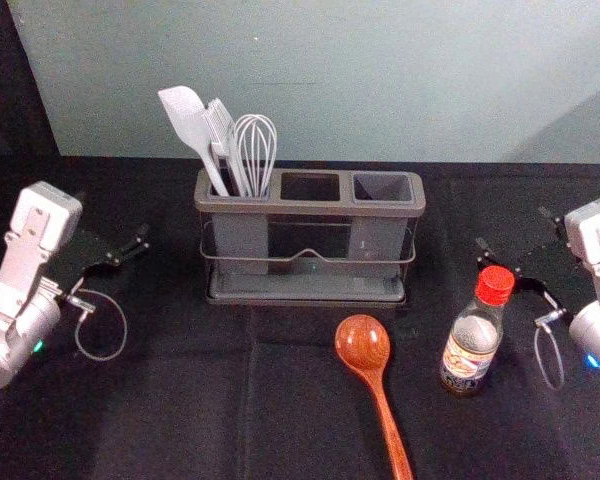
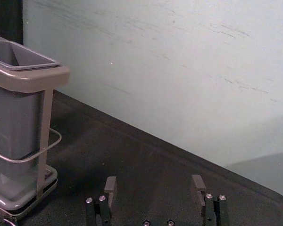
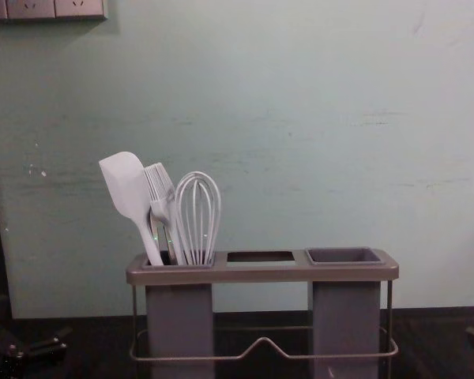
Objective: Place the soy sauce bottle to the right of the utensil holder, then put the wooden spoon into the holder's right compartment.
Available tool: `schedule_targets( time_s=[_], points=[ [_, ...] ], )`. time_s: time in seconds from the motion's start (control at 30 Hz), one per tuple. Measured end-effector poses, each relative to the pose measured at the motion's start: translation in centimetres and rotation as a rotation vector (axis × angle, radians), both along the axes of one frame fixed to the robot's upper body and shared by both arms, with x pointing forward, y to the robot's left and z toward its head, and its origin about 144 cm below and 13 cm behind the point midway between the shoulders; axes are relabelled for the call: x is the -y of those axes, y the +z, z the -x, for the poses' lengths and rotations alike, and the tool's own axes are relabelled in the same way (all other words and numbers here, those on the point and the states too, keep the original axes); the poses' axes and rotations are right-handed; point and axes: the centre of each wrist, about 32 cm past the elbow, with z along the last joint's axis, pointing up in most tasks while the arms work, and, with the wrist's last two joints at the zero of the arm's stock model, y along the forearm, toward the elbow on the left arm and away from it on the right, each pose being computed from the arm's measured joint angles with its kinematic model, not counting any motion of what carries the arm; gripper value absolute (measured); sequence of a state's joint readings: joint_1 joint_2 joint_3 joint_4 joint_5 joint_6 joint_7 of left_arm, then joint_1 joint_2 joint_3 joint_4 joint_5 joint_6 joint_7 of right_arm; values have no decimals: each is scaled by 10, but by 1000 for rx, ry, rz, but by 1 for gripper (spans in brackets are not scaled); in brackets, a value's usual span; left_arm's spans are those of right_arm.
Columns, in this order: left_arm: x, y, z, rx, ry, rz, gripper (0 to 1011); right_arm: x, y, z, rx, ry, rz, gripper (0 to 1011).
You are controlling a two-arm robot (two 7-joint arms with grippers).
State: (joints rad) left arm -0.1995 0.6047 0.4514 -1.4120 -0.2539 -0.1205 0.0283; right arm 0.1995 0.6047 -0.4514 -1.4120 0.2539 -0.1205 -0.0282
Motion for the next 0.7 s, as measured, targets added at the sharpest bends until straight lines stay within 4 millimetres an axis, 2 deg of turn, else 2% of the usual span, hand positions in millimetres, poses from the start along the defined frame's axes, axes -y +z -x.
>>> schedule_targets(
  time_s=[0.7],
  points=[
    [0,0,0,0,0,0,1005,0,0,0,0,0,0,1004]
  ],
)
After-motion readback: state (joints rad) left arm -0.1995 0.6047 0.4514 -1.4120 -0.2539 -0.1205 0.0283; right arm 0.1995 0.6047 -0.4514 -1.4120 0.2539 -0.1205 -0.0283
